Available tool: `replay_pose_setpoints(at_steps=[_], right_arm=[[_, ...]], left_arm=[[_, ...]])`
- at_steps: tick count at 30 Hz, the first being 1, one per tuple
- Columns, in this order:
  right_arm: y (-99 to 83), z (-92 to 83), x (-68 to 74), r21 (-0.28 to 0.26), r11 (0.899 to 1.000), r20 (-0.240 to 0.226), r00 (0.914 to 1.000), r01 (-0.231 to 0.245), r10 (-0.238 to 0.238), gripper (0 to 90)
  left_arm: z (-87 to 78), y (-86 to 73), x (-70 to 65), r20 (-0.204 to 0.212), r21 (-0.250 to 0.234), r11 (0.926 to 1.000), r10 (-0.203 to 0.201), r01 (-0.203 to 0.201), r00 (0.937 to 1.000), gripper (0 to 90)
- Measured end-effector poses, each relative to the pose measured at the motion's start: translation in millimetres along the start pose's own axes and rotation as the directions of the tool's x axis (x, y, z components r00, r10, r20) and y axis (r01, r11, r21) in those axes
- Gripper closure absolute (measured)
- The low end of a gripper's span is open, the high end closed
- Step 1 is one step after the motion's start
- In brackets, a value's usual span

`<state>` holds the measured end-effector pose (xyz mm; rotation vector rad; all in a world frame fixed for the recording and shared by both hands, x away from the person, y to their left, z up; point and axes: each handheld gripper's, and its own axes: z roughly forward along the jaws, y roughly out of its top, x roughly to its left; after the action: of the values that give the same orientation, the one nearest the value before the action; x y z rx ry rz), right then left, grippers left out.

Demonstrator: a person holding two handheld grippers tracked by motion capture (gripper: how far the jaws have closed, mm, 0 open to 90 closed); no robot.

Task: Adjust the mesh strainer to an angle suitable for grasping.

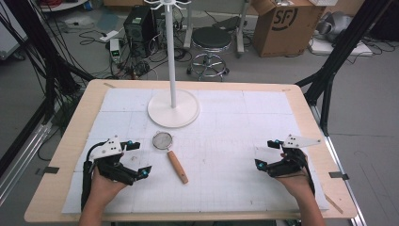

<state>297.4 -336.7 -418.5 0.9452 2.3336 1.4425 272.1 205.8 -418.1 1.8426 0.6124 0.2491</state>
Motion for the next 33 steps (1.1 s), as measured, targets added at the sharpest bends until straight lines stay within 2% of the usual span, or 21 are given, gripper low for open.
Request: replay_pose_setpoints(at_steps=[9, 11, 12, 16, 18, 20, 21, 22, 23, 25, 26, 28, 29, 30, 33], right_arm=[[-0.6, -1.2, 0.4, 0.001, 1.000, 0.005, 1.0000, -0.001, 0.001, 0.5], [0.4, -2.1, 1.9, -0.001, 1.000, 0.010, 0.9999, -0.002, 0.002, 0.5], [0.4, -2.1, 1.9, -0.001, 1.000, 0.010, 0.9999, -0.002, 0.002, 0.5], [1.2, -2.1, 2.4, -0.004, 1.000, 0.013, 0.9999, 0.003, -0.003, 0.5], [1.7, -0.9, 2.4, -0.001, 1.000, 0.012, 0.9999, 0.004, -0.004, 0.5], [1.8, 0.4, 2.5, 0.002, 1.000, 0.009, 0.9999, 0.007, -0.007, 0.5], [1.9, 1.0, 2.9, 0.005, 1.000, 0.008, 0.9999, 0.006, -0.006, 0.5], [2.0, 2.1, 3.2, 0.010, 1.000, 0.008, 0.9999, 0.006, -0.006, 0.5], [2.0, 2.5, 3.0, 0.010, 1.000, 0.010, 0.9999, 0.008, -0.008, 0.5], [2.0, 2.6, 3.0, 0.011, 1.000, 0.010, 0.9999, 0.008, -0.009, 0.5], [2.0, 2.6, 3.0, 0.011, 1.000, 0.010, 0.9999, 0.008, -0.009, 0.5], [2.0, 2.1, 2.7, 0.009, 1.000, 0.010, 0.9999, 0.008, -0.008, 0.5], [2.0, 2.1, 2.7, 0.009, 1.000, 0.010, 0.9999, 0.008, -0.008, 0.5], [2.0, 2.3, 2.5, 0.010, 1.000, 0.012, 0.9999, 0.011, -0.011, 0.5], [2.0, 2.8, 2.9, 0.013, 1.000, 0.012, 0.9999, 0.010, -0.010, 0.5]], left_arm=[[5.3, -3.0, -1.5, 0.013, 0.034, 0.9994, 0.002, -0.003, 0.9999, 2.0], [5.1, -3.8, -3.4, 0.041, 0.037, 0.9992, 0.014, -0.015, 0.9990, 7.2], [5.1, -3.8, -3.4, 0.041, 0.037, 0.9992, 0.014, -0.015, 0.9990, 10.3], [5.6, -4.9, -3.9, 0.042, 0.050, 0.9986, 0.017, -0.019, 0.9990, 12.6], [5.8, -5.3, -4.8, 0.050, 0.062, 0.9977, 0.025, -0.028, 0.9984, 17.7], [6.3, -5.5, -6.2, 0.054, 0.070, 0.9969, 0.032, -0.035, 0.9980, 27.1], [6.8, -5.7, -6.8, 0.058, 0.071, 0.9968, 0.033, -0.037, 0.9977, 27.1], [7.2, -6.0, -7.5, 0.063, 0.075, 0.9966, 0.031, -0.036, 0.9976, 34.4], [8.9, -6.5, -7.3, 0.083, 0.076, 0.9967, 0.021, -0.027, 0.9964, 39.1], [10.1, -6.7, -7.7, 0.088, 0.079, 0.9966, 0.017, -0.024, 0.9960, 47.7], [11.2, -6.7, -8.1, 0.093, 0.087, 0.9959, 0.020, -0.028, 0.9955, 47.7], [14.5, -7.3, -9.0, 0.103, 0.096, 0.9949, 0.020, -0.030, 0.9945, 56.5], [16.4, -7.6, -9.7, 0.107, 0.103, 0.9943, 0.017, -0.028, 0.9942, 56.5], [18.7, -8.0, -10.3, 0.111, 0.109, 0.9935, 0.019, -0.031, 0.9937, 61.2], [25.7, -8.5, -13.2, 0.128, 0.136, 0.9899, 0.023, -0.040, 0.9915, 65.7]])
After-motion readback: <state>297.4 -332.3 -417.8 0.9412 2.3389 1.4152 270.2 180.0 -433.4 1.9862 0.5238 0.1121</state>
